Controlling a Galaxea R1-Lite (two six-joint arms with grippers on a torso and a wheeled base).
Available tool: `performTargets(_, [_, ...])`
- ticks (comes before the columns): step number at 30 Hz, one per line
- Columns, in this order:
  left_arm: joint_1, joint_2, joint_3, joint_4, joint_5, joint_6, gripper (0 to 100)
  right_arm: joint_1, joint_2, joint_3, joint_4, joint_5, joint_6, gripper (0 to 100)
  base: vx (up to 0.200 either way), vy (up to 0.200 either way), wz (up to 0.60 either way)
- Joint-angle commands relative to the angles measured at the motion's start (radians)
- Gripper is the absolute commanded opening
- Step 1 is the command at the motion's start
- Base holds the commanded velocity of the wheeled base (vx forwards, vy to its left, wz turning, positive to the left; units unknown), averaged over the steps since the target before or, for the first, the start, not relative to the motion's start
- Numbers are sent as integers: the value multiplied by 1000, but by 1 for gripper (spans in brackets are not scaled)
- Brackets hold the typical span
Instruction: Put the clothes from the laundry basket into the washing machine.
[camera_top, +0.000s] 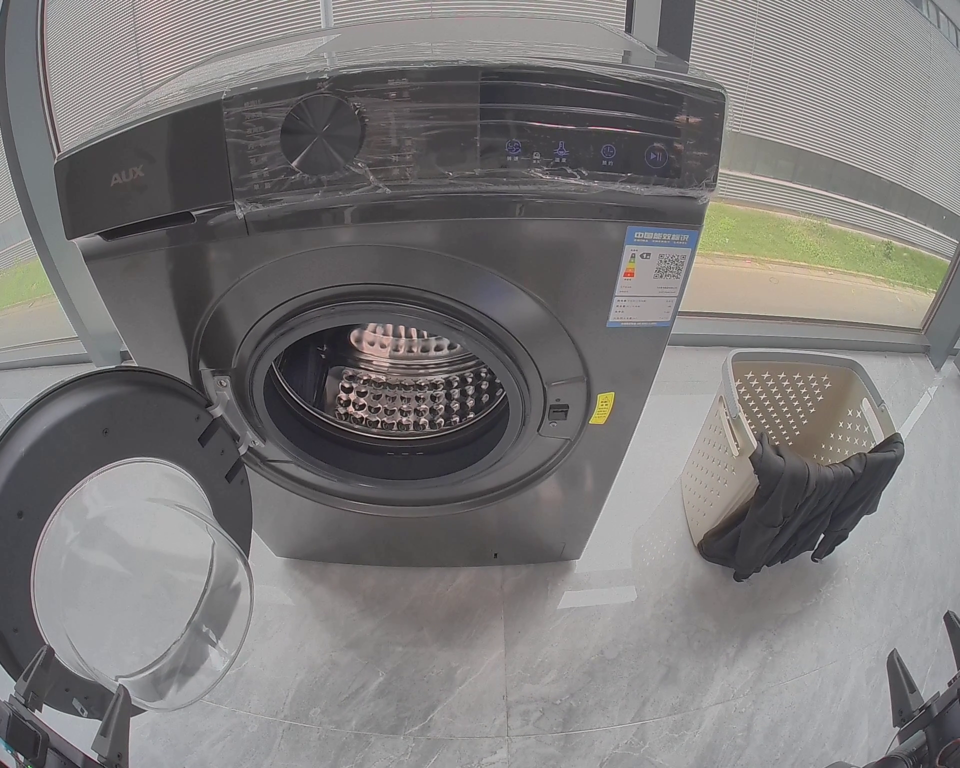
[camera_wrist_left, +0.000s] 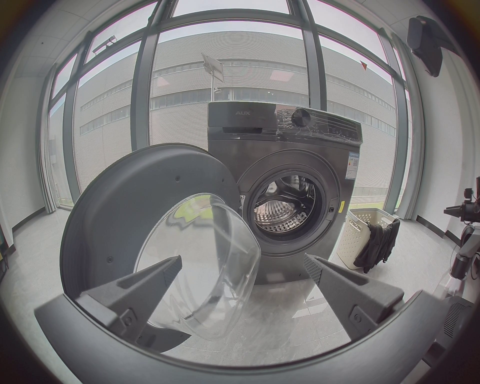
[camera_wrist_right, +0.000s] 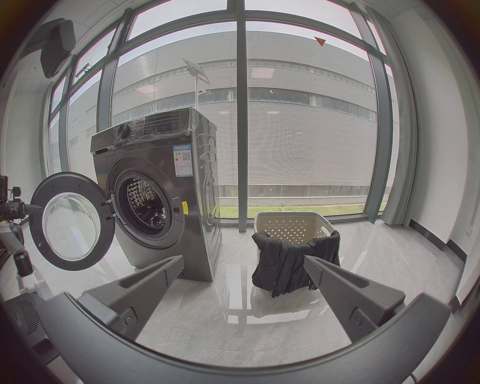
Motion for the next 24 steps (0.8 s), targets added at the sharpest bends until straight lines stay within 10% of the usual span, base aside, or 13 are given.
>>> performTargets(1, [0, -15, 18, -1, 0, 0, 100, 0, -13, 18, -1, 1, -1, 100, 0, -200, 0])
performTargets(24, [0, -15, 18, 1, 0, -2, 100, 0, -13, 18, -1, 1, -1, 100, 0, -148, 0])
